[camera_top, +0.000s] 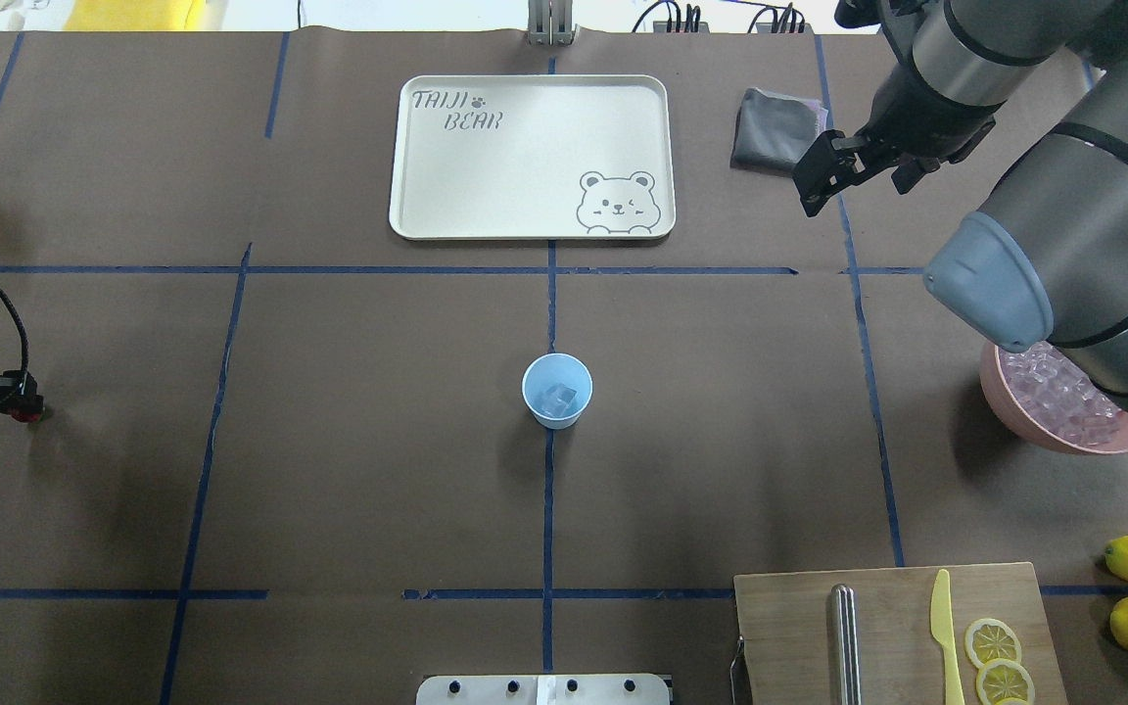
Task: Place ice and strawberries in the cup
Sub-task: 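Close the left gripper on the red strawberry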
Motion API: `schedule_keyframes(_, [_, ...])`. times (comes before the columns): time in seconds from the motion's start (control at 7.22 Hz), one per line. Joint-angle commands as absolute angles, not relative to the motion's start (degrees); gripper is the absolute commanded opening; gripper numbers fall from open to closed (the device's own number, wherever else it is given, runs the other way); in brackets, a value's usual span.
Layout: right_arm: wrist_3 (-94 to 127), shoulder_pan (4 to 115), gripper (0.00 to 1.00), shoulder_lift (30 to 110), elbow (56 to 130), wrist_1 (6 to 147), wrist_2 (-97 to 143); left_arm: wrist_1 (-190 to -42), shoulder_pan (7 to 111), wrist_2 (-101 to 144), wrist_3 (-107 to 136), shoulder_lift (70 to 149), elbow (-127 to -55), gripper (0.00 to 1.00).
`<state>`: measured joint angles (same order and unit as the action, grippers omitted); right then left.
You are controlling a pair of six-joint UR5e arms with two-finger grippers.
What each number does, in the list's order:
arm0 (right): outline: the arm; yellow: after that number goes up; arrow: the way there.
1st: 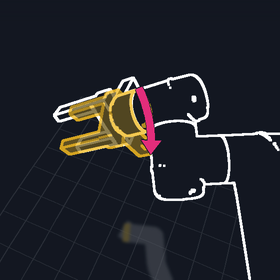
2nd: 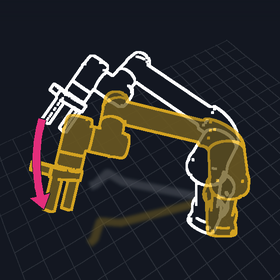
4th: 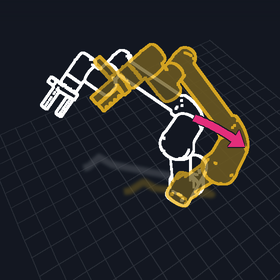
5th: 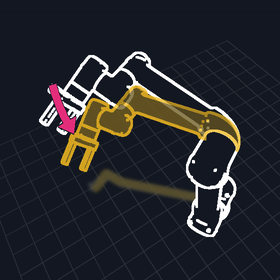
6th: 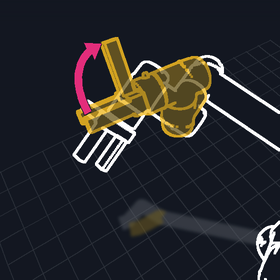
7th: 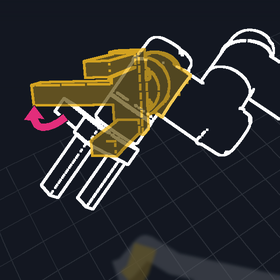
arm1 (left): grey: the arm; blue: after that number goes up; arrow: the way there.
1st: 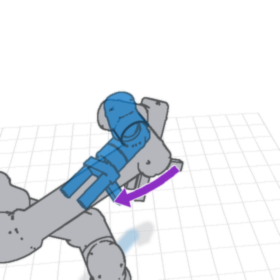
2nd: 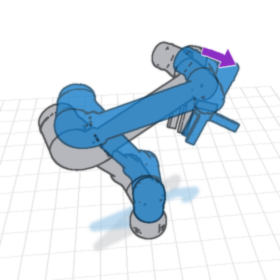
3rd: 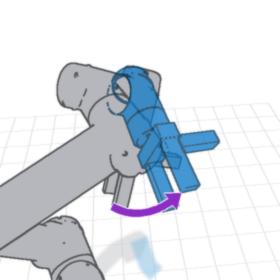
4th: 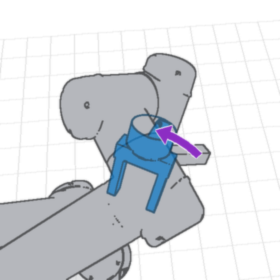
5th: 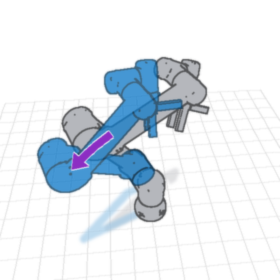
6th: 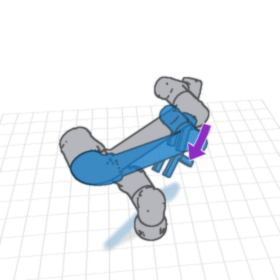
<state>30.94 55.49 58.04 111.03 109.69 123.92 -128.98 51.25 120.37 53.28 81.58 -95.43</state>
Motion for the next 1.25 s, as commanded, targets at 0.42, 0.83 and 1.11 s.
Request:
schedule_keyframes(0.42, [30.8, 57.9, 1.00, 59.5, 113.1, 110.8, 125.2, -124.2, 55.0, 129.6, 53.3, 81.8, -102.1, 0.00])
schedule_keyframes(0.83, [24.9, 61.4, 1.00, 61.9, 113.1, 111.3, 125.4, -103.0, 58.4, 130.7, 44.8, 82.1, -115.3, 0.00])
schedule_keyframes(1.11, [14.7, 66.2, 1.00, 64.1, 113.1, 114.9, 125.5, -82.4, 60.2, 129.6, 38.5, 89.2, -123.3, 0.00])
